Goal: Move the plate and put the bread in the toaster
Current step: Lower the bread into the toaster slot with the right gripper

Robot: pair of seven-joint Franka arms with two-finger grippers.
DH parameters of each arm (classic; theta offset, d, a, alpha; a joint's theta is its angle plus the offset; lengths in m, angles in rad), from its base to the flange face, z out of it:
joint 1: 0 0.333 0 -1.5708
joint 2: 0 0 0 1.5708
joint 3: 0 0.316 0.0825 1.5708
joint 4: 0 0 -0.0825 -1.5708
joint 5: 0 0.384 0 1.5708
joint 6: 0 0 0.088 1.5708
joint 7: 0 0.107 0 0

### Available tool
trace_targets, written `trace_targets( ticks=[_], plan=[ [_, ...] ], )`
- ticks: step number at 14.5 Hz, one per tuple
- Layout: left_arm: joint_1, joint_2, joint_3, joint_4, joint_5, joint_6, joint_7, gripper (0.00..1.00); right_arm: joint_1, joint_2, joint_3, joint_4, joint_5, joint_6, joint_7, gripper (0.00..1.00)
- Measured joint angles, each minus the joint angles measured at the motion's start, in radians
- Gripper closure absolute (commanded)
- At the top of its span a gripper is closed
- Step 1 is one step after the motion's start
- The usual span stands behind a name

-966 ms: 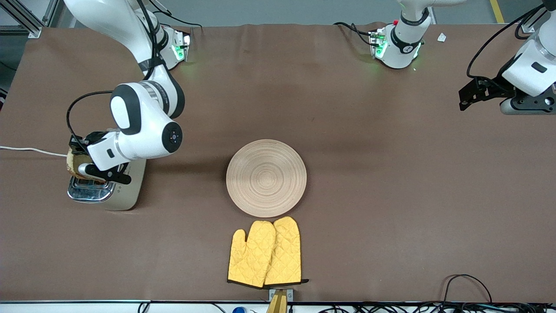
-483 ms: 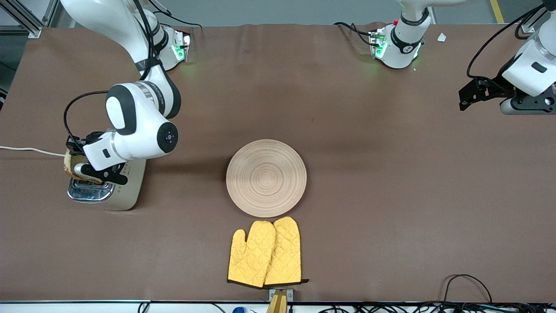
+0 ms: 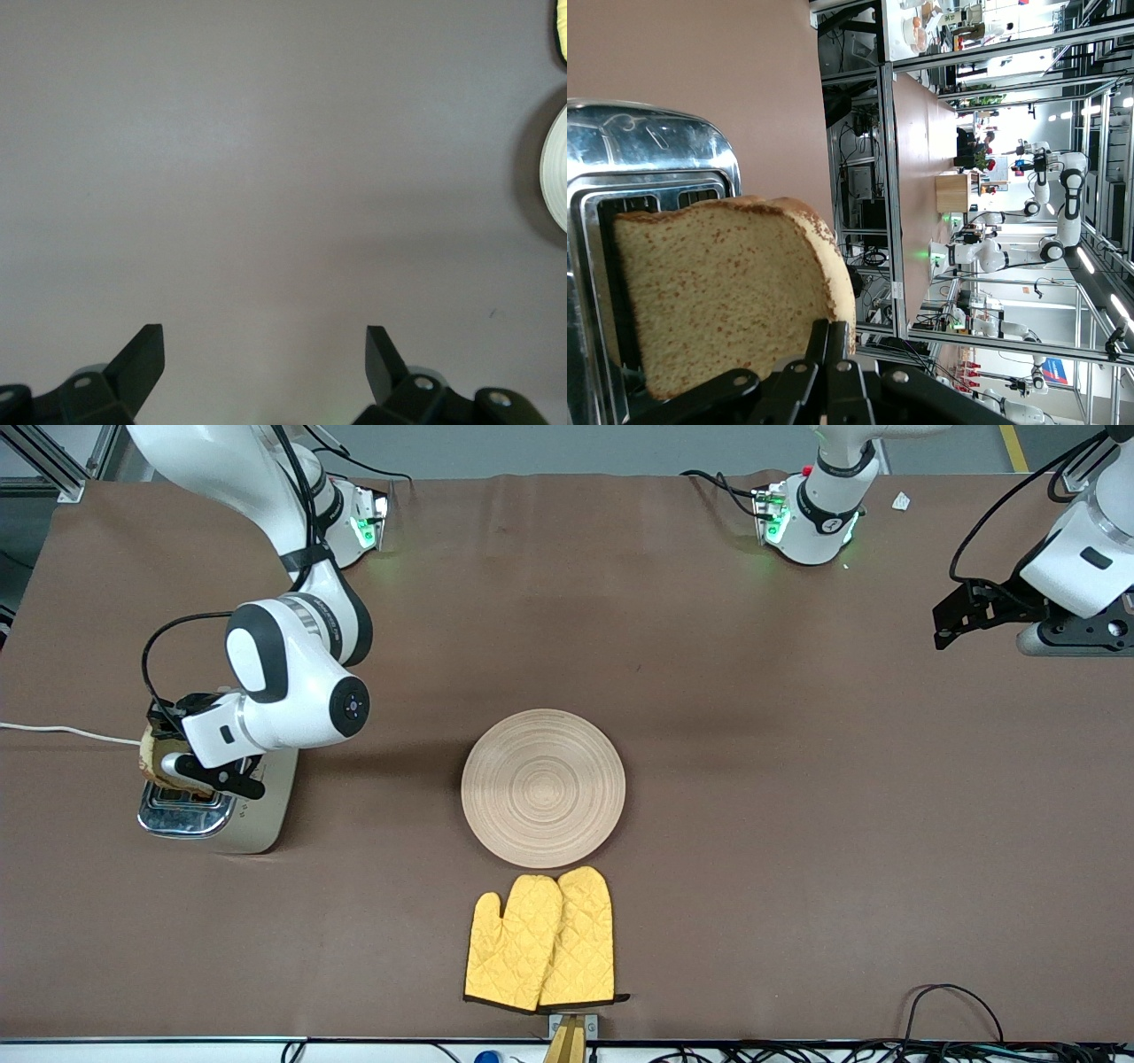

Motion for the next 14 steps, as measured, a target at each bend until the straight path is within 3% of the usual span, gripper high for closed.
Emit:
trace_targets(
  ticks=[3, 7, 11, 12, 14],
  plan=[
    [0.000, 0.000, 0.000, 0.000, 0.000, 0.000, 0.000, 0.00, 0.000, 0.000, 0.001, -0.001, 0.000, 0.015, 0.032, 0.98],
    [-0.001, 0.000, -0.006, 0.000, 0.000, 0.000, 0.000, 0.00, 0.001, 0.001, 0.007, -0.011, 0.000, 0.020, 0.065, 0.88],
    [-0.001, 0.000, -0.010, 0.000, 0.000, 0.000, 0.000, 0.00, 0.000, 0.003, 0.007, -0.011, 0.000, 0.022, 0.068, 0.87],
    [-0.001, 0.000, -0.010, 0.000, 0.000, 0.000, 0.000, 0.00, 0.000, 0.003, 0.007, -0.011, 0.001, 0.022, 0.068, 0.84],
    [-0.001, 0.000, -0.010, 0.001, 0.000, 0.000, 0.000, 0.00, 0.000, 0.003, 0.007, -0.011, 0.002, 0.023, 0.069, 0.60]
  ],
)
